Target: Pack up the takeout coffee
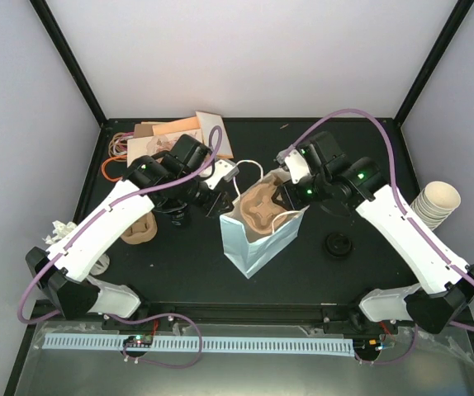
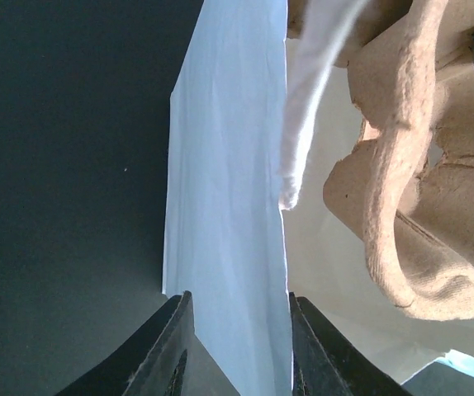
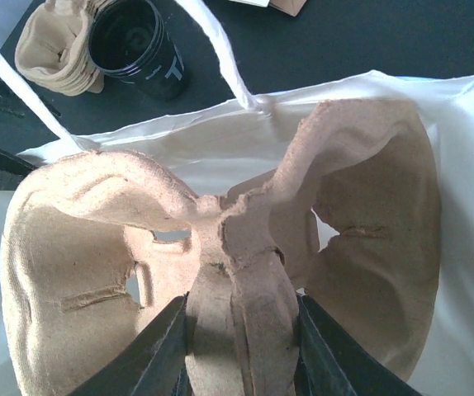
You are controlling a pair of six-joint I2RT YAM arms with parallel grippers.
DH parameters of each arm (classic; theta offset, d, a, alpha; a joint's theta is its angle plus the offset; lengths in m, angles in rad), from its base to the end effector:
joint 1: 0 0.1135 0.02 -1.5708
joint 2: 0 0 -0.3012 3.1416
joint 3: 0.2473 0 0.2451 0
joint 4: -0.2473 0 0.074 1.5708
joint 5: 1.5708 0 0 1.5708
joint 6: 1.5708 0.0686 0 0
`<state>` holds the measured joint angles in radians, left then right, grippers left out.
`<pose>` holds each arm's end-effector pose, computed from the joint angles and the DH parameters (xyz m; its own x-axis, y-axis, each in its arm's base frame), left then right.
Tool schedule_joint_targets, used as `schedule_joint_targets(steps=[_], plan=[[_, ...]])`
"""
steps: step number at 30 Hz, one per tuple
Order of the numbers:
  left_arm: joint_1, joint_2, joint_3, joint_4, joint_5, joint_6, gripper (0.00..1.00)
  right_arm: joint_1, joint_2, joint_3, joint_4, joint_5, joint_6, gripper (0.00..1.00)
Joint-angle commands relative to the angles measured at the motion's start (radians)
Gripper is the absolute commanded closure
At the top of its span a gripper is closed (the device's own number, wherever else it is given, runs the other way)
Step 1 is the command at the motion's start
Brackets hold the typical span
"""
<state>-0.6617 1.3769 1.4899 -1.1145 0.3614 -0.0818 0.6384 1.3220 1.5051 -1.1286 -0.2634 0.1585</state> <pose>0.1948 -0.1825 0.3791 -0.7215 0.4651 -0.5129 0.6684 0.6611 -0.3409 0.1907 0.1637 0.3940 -0.7531 -0.3690 -0.5447 -0.5862 0.7522 0.3008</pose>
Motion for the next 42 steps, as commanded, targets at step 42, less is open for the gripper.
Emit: schedule_joint_targets(steps=[42], plan=[[-0.001,-0.09,-0.046,0.194,-0.052,-0.128,0.57,0.158,0.013,-0.032,0.02,0.236,0.058,0.66]])
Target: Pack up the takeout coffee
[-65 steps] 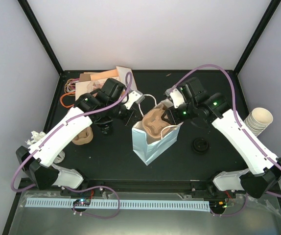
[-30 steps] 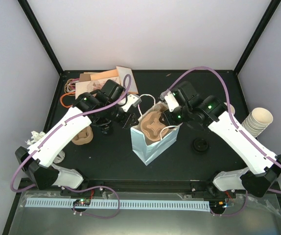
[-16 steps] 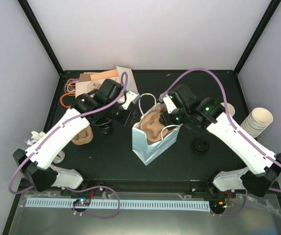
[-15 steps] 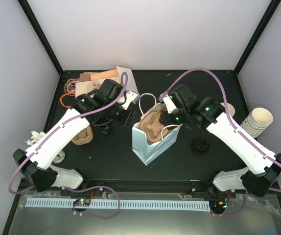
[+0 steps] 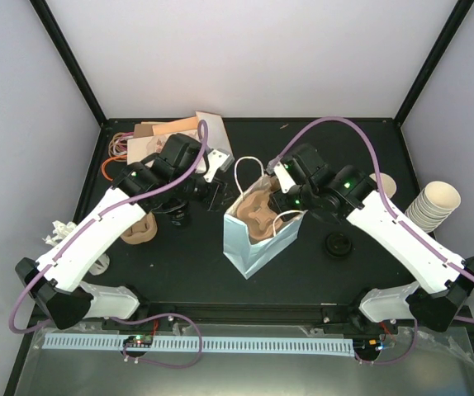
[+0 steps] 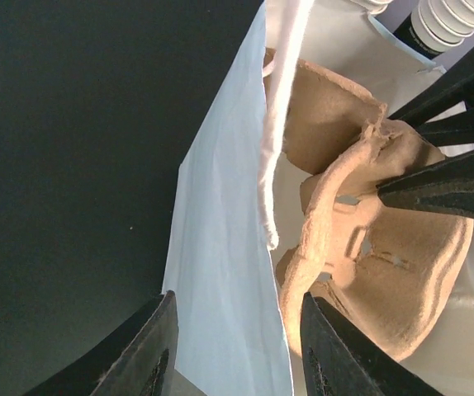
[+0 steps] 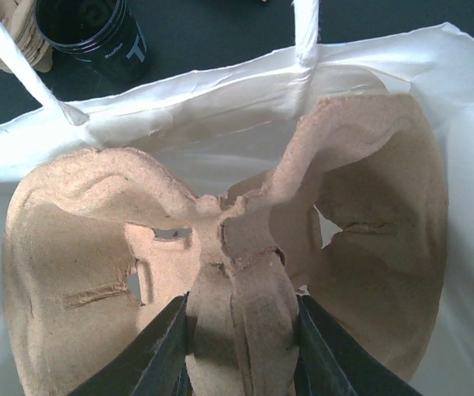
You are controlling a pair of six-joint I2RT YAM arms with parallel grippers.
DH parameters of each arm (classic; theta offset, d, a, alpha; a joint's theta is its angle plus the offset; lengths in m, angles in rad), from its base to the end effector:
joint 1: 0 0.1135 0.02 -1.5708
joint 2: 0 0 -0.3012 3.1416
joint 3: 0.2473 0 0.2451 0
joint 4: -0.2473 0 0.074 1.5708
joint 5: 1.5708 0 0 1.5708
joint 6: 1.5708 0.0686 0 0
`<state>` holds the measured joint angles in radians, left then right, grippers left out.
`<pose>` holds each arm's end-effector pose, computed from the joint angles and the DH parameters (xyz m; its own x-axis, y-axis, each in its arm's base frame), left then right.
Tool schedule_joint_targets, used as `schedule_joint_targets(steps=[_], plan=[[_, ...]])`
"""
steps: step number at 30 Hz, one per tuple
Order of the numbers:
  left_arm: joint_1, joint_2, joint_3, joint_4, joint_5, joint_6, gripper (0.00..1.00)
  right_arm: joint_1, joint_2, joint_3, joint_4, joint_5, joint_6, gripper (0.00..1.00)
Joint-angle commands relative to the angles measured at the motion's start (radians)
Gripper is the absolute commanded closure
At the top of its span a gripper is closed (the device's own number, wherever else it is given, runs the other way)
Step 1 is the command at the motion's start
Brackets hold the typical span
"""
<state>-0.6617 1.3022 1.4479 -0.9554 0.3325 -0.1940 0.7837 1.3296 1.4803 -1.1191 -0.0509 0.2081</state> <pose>0.1931 -0.1788 0.3972 -0.7068 0.3195 -0.6312 0.6341 0.6818 -0.3649 0.1780 0.1823 0.3835 -0.7209 -0.4271 -0.5457 -0.5892 0.7924 0.1581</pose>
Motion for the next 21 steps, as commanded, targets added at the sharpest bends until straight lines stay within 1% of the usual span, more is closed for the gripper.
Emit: schedule_joint_targets(steps=[1,6,8,14,20,21], plan=[[-0.002,-0.015,-0.005,0.04,-0.026,-0.017,0.57,0.015,0.006,-0.006,0.011,0.025,0.01,0.67],[-0.002,-0.015,-0.006,0.066,-0.032,-0.024,0.54,0.02,0.007,-0.007,0.01,0.029,0.012,0.67],[-0.002,-0.046,-0.009,0.078,-0.032,-0.027,0.53,0.021,0.007,-0.008,0.009,0.032,0.012,0.67],[-0.001,-0.063,-0.024,0.123,-0.036,-0.037,0.53,0.022,0.005,-0.013,0.008,0.031,0.012,0.67],[-0.002,-0.108,-0.08,0.237,-0.055,-0.059,0.52,0.024,0.001,-0.01,-0.002,0.036,0.009,0.66],[-0.002,-0.116,-0.089,0.261,-0.055,-0.064,0.5,0.024,0.002,-0.009,-0.002,0.036,0.009,0.66]])
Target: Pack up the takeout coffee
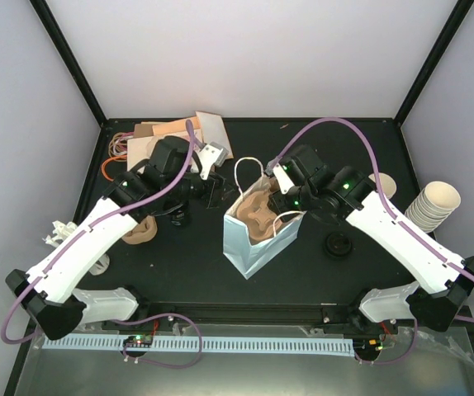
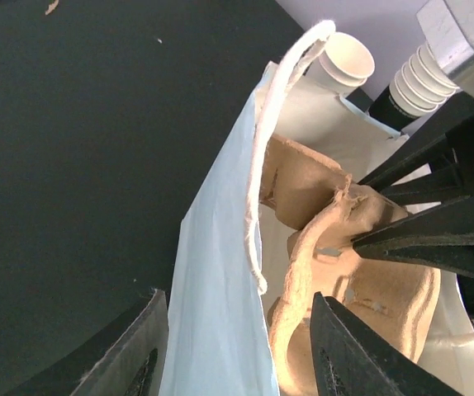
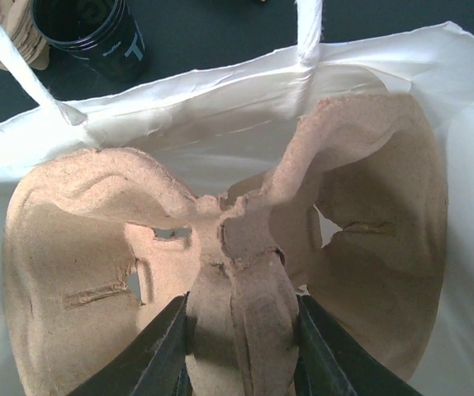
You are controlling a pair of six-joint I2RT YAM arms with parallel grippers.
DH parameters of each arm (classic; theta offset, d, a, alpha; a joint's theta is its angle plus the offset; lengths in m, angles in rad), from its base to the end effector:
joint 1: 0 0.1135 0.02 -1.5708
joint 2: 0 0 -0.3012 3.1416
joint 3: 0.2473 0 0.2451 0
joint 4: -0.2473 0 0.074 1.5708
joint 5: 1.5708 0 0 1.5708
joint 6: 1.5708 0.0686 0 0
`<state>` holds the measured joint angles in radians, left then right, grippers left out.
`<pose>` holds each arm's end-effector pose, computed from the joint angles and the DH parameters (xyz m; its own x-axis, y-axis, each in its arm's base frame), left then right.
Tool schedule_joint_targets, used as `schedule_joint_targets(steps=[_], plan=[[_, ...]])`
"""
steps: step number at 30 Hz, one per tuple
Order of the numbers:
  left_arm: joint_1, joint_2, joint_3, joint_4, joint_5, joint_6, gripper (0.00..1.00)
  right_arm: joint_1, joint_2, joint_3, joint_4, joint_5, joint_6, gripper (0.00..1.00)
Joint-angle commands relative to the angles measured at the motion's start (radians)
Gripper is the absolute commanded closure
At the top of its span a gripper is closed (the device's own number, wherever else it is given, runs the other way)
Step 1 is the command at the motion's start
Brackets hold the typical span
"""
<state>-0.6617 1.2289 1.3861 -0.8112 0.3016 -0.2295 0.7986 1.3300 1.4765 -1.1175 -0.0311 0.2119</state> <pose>0.1887 -0.1728 0.4089 -0.6432 0.2256 -0.7317 0.6433 0.6776 -0.3565 0.1764 0.1842 0.3824 -0.7162 -0.4341 -0.5465 -0.5909 0.7939 0.1438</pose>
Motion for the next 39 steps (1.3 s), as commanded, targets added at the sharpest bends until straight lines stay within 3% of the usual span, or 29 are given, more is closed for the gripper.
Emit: schedule_joint_targets(steps=[1,16,22,27,39], plan=[[-0.002,-0.052,-0.034,0.135,-0.025,-0.032,0.49,0.01,0.002,-0.006,-0.003,0.017,0.006,0.66],[0.0,-0.145,-0.052,0.192,-0.049,-0.03,0.38,0.014,0.016,-0.017,0.017,0.015,0.006,0.66],[-0.001,-0.176,-0.05,0.184,-0.036,-0.008,0.37,0.018,0.028,-0.007,0.019,0.019,0.009,0.66],[-0.015,-0.188,-0.067,0.193,0.081,0.012,0.39,0.024,0.038,-0.007,0.015,0.028,0.009,0.66],[-0.103,-0.221,-0.136,0.255,0.044,0.032,0.4,0.027,0.066,-0.006,-0.005,0.052,-0.001,0.65]])
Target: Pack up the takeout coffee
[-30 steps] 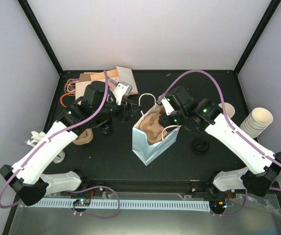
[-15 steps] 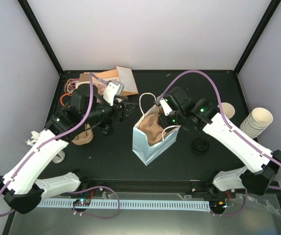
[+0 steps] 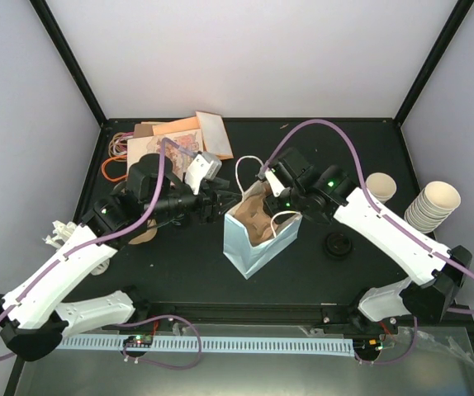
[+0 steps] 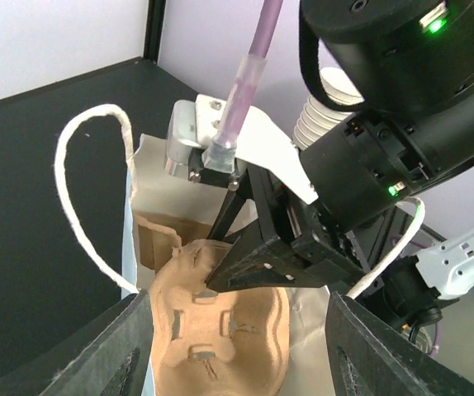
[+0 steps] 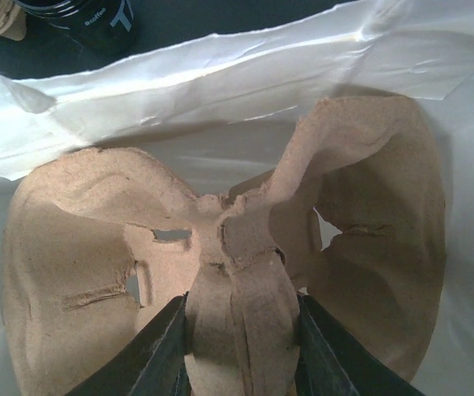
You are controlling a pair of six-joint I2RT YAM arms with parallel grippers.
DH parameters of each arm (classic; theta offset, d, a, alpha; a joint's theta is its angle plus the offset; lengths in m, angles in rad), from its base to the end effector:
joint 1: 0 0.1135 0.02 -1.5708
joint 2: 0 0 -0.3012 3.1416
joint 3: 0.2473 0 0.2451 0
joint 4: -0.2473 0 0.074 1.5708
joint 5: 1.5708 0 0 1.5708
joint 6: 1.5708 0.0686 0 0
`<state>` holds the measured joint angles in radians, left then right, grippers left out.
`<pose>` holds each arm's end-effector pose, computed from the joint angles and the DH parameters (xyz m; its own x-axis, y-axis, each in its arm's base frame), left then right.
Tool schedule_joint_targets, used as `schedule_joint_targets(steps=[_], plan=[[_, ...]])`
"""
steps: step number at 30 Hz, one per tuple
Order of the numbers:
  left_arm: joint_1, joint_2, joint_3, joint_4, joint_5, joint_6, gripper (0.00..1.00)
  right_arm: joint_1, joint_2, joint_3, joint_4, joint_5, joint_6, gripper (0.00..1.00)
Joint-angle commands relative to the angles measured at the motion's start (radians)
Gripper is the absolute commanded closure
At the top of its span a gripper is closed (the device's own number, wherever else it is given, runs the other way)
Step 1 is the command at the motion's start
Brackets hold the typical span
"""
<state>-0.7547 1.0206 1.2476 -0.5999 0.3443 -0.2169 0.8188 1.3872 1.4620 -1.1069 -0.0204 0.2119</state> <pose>0.1368 -0.1605 0.4317 -0.4472 0.1425 -0.8830 0.7963 0.5131 -0.3205 0.1839 0.1986 0.3648 -0.7283 -0.4708 -0.4979 -0.5975 0.7921 0.1250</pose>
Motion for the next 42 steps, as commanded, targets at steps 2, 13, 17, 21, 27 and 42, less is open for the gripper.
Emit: schedule_joint_targets(steps=[2,13,17,21,27,42], plan=[[-0.027,-0.013,0.001,0.053,0.002,0.027,0.4,0.007,0.007,0.009,-0.019,0.047,0.0,0.65],[-0.199,-0.011,-0.058,0.204,-0.047,0.073,0.41,0.007,0.018,0.009,-0.014,0.032,0.0,0.65],[-0.245,0.013,-0.065,0.242,-0.094,0.095,0.41,0.007,0.022,0.012,-0.011,0.03,-0.002,0.65],[-0.282,0.061,-0.05,0.272,-0.103,0.115,0.43,0.008,0.026,0.017,-0.011,0.028,-0.003,0.65],[-0.328,0.129,-0.017,0.252,-0.149,0.122,0.46,0.008,0.024,0.021,-0.017,0.029,-0.006,0.65],[-0.337,0.169,-0.002,0.312,-0.095,0.158,0.87,0.008,0.03,0.03,-0.025,0.025,-0.005,0.65]])
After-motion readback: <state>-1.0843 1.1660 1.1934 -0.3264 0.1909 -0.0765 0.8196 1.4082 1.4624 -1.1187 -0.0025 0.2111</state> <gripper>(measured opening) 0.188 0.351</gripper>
